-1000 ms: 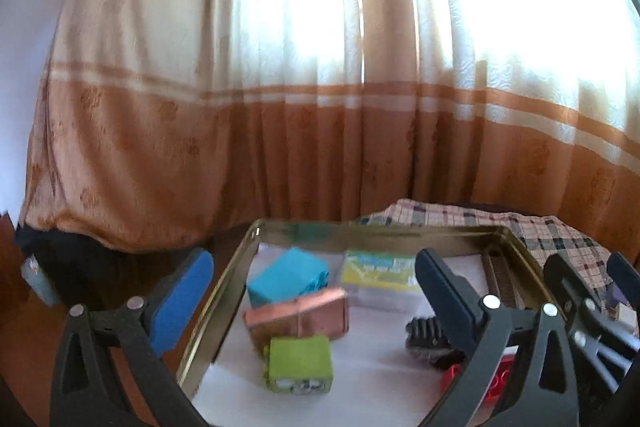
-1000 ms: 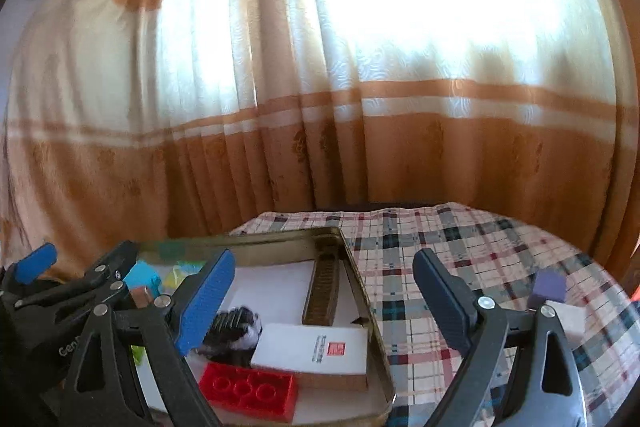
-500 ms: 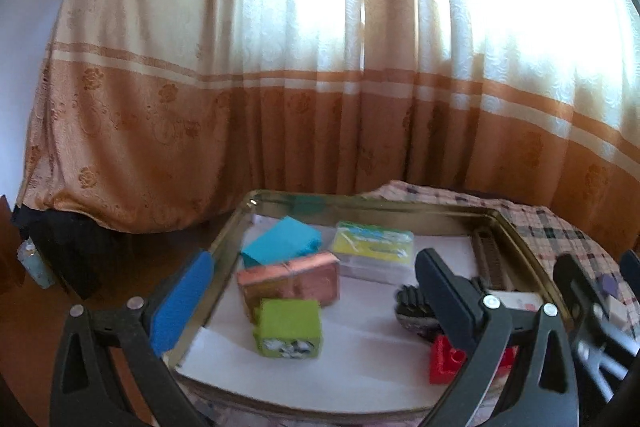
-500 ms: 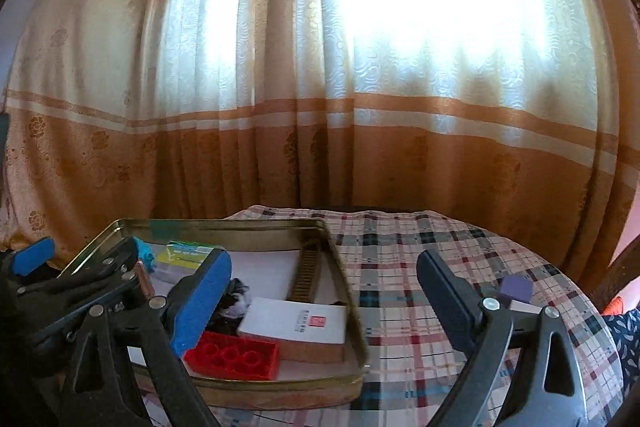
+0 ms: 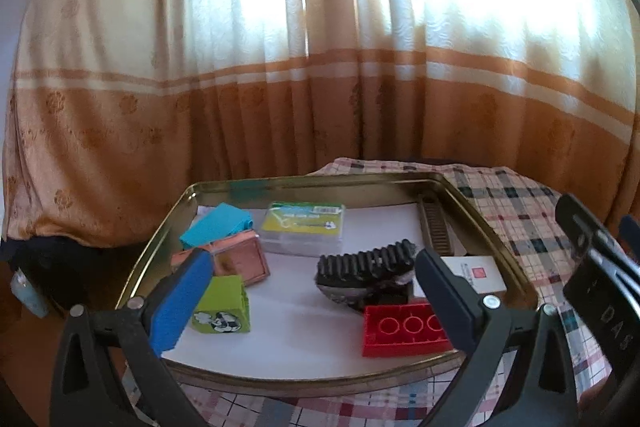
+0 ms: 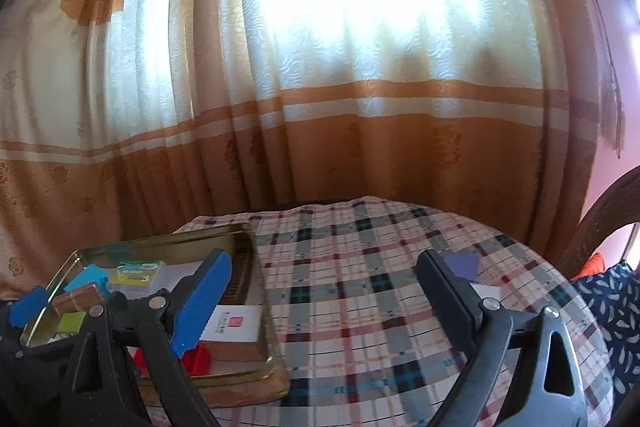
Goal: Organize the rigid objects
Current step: 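Move both grippers toward the white plug charger and purple cube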
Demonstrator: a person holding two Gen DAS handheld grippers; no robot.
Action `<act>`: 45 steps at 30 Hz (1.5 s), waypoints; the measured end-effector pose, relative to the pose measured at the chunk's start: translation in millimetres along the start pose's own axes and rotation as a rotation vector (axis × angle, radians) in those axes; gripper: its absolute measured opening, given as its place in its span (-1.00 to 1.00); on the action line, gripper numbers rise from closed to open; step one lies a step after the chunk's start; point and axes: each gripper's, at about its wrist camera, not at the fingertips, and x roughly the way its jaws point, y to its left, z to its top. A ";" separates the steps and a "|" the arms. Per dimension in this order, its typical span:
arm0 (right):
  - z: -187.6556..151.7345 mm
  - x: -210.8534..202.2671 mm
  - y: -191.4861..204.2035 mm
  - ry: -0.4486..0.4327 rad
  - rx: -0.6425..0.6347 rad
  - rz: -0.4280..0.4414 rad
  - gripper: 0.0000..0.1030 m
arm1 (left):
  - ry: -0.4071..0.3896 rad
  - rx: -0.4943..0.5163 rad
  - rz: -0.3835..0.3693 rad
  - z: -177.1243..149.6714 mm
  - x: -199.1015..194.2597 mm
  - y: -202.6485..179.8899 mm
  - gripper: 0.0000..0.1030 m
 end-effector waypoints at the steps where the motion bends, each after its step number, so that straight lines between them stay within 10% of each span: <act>1: 0.6 -1.2 -1.5 -0.006 -0.007 -0.008 0.86 | -0.001 0.003 -0.006 -0.2 -0.8 -1.9 0.99; 26: 14.0 -15.5 -94.8 -0.123 0.134 -0.220 0.86 | 0.042 -0.027 -0.074 -3.6 2.7 -31.9 0.99; 45: 11.4 16.9 -179.3 0.172 0.361 -0.201 0.85 | 0.056 0.062 -0.190 -7.0 0.0 -86.2 0.99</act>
